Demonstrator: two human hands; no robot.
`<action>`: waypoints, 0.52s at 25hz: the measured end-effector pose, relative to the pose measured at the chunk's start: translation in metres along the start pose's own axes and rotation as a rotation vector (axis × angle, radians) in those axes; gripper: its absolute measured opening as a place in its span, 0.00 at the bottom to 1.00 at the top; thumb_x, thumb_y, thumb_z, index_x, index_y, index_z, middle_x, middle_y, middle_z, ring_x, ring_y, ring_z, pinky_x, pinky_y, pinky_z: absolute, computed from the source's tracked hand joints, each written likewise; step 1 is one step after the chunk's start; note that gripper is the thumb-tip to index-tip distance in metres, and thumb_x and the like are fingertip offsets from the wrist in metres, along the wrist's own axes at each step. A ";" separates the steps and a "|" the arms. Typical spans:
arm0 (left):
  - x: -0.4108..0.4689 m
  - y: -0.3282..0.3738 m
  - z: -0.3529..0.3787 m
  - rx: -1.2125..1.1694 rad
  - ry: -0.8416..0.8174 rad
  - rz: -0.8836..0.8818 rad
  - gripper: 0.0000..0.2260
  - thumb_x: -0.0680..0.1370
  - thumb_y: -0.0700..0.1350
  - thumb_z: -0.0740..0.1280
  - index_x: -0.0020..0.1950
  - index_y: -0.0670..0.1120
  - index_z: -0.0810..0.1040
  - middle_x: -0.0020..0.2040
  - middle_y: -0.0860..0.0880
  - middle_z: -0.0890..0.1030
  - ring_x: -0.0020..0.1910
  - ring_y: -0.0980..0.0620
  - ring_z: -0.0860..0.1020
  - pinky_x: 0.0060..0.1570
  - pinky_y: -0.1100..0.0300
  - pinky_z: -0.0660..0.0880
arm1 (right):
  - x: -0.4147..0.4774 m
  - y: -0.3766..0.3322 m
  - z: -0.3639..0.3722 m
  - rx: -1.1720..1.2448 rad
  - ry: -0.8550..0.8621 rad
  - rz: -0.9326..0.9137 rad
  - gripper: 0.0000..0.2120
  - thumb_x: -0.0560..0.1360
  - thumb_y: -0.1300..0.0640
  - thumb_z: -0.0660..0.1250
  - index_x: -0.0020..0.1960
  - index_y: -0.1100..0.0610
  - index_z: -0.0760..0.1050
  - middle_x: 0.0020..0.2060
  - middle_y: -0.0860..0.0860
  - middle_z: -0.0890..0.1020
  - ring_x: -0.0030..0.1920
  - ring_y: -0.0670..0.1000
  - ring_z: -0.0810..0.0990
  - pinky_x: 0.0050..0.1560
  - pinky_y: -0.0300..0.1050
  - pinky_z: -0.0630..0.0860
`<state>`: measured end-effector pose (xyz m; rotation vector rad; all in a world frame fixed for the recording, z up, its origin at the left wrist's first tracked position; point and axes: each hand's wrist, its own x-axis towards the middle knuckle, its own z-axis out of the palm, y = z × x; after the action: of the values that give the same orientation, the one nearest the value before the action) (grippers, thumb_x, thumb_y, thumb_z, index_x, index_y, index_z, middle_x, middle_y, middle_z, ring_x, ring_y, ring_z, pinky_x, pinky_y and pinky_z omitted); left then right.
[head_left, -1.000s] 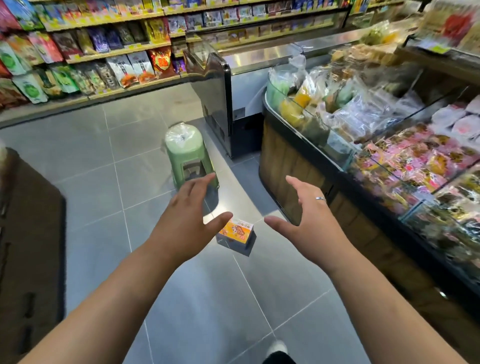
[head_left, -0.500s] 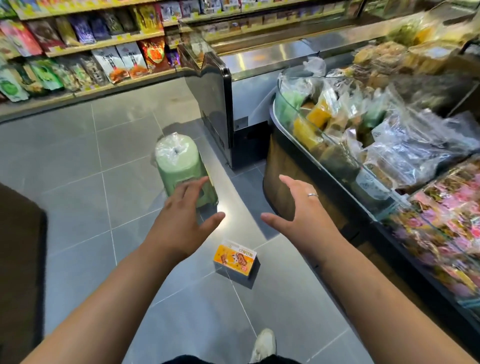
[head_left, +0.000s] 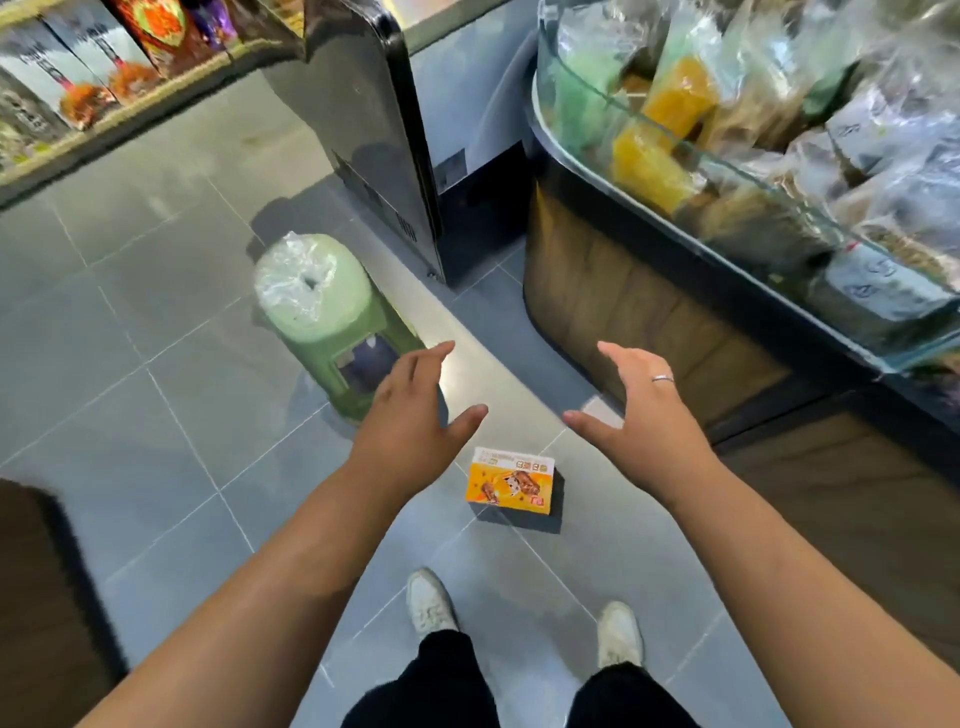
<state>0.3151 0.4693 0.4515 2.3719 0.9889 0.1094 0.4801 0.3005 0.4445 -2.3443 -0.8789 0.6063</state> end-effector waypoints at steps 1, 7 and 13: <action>0.017 -0.016 0.005 0.017 -0.028 0.030 0.32 0.76 0.56 0.68 0.76 0.52 0.60 0.72 0.47 0.65 0.71 0.45 0.65 0.68 0.49 0.65 | 0.011 0.002 0.019 0.012 0.026 0.043 0.39 0.71 0.42 0.71 0.76 0.47 0.58 0.73 0.49 0.60 0.68 0.52 0.68 0.62 0.46 0.70; 0.075 -0.101 0.065 0.037 -0.125 0.035 0.32 0.75 0.55 0.69 0.76 0.51 0.61 0.70 0.46 0.67 0.68 0.43 0.68 0.65 0.50 0.66 | 0.054 0.043 0.129 0.055 0.108 0.267 0.41 0.70 0.43 0.73 0.76 0.44 0.55 0.74 0.52 0.58 0.69 0.55 0.68 0.62 0.52 0.70; 0.102 -0.184 0.177 -0.012 -0.102 -0.044 0.32 0.76 0.55 0.69 0.76 0.49 0.61 0.71 0.46 0.66 0.70 0.45 0.66 0.66 0.52 0.65 | 0.102 0.134 0.244 0.007 0.142 0.355 0.44 0.71 0.44 0.73 0.78 0.45 0.49 0.75 0.55 0.56 0.70 0.60 0.67 0.61 0.54 0.71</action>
<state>0.3226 0.5607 0.1926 2.3185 0.9884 -0.0220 0.4682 0.3700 0.1568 -2.5212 -0.3980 0.5704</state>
